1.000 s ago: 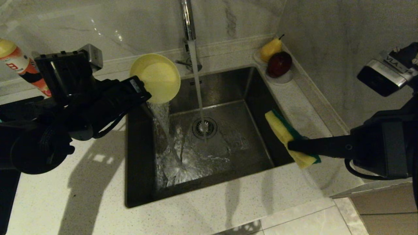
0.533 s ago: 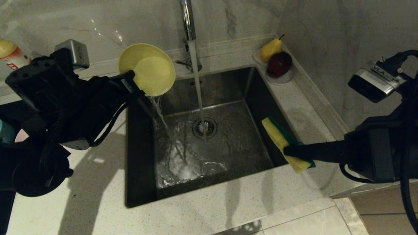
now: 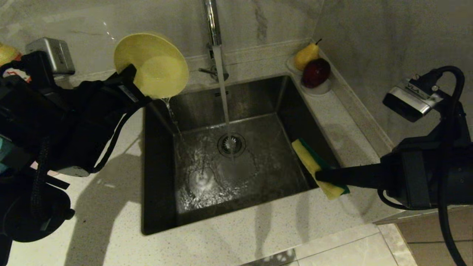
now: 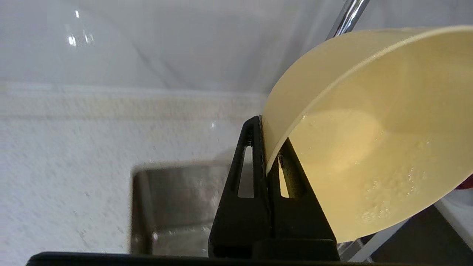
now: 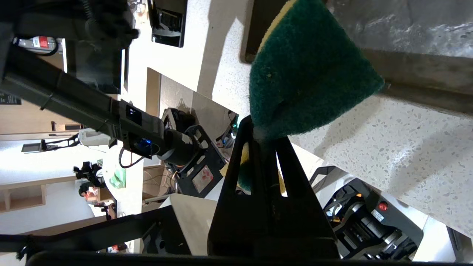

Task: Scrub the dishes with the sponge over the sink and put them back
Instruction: Rinse the bowl, then place the bowl on the table

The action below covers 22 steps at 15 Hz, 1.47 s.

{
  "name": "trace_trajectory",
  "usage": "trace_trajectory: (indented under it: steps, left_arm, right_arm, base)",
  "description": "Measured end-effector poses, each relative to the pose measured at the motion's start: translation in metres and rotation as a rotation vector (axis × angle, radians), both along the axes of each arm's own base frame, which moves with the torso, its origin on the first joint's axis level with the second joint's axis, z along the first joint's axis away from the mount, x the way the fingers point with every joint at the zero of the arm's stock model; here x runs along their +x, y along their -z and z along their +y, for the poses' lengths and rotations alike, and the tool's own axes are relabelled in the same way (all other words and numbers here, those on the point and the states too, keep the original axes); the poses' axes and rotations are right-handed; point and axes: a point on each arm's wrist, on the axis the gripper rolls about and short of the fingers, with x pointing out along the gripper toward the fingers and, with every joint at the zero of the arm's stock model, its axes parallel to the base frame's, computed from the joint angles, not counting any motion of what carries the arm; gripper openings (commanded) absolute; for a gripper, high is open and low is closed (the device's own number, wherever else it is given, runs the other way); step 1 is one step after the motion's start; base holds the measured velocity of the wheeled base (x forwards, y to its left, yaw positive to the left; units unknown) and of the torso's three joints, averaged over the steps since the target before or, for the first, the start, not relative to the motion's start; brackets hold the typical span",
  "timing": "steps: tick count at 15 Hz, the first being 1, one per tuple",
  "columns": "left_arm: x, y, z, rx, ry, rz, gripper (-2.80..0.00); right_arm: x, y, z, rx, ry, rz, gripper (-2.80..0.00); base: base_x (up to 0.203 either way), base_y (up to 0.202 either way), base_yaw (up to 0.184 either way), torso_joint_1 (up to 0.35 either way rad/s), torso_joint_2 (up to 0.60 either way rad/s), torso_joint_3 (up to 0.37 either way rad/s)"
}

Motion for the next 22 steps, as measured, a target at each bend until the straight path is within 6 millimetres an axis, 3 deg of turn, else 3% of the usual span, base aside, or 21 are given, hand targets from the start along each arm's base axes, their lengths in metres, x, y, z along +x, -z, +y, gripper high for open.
trace_trajectory:
  steps: [7, 12, 14, 19, 22]
  left_arm:
    - [-0.028, -0.019, 0.007, 0.041, 0.027, -0.106, -2.80]
    - [-0.035, -0.024, 0.010, 0.043, 0.030, -0.112, -2.80]
    - [-0.030, -0.016, 0.008, 0.066, 0.032, -0.022, -2.80]
    - [-0.017, 0.011, 0.015, 0.063, 0.007, 0.431, -2.80]
    - [-0.020, -0.005, 0.032, -0.032, -0.035, 0.666, -2.80]
  right_arm:
    - [0.003, -0.002, 0.002, 0.018, 0.001, -0.027, -2.80]
    - [0.004, 0.000, 0.002, 0.014, 0.003, -0.020, -2.80]
    - [0.003, 0.000, 0.002, 0.013, 0.003, -0.022, -2.80]
    - [-0.001, -0.004, -0.001, 0.021, 0.010, -0.033, -2.80]
    - [0.005, 0.000, -0.008, 0.013, 0.050, -0.024, -2.80]
  base:
    - [0.000, 0.000, 0.000, 0.000, 0.00, 0.000]
    - [0.000, 0.000, 0.000, 0.000, 0.00, 0.000]
    - [0.000, 0.000, 0.000, 0.000, 0.00, 0.000]
    - [0.000, 0.000, 0.000, 0.000, 0.00, 0.000]
    - [0.000, 0.000, 0.000, 0.000, 0.00, 0.000]
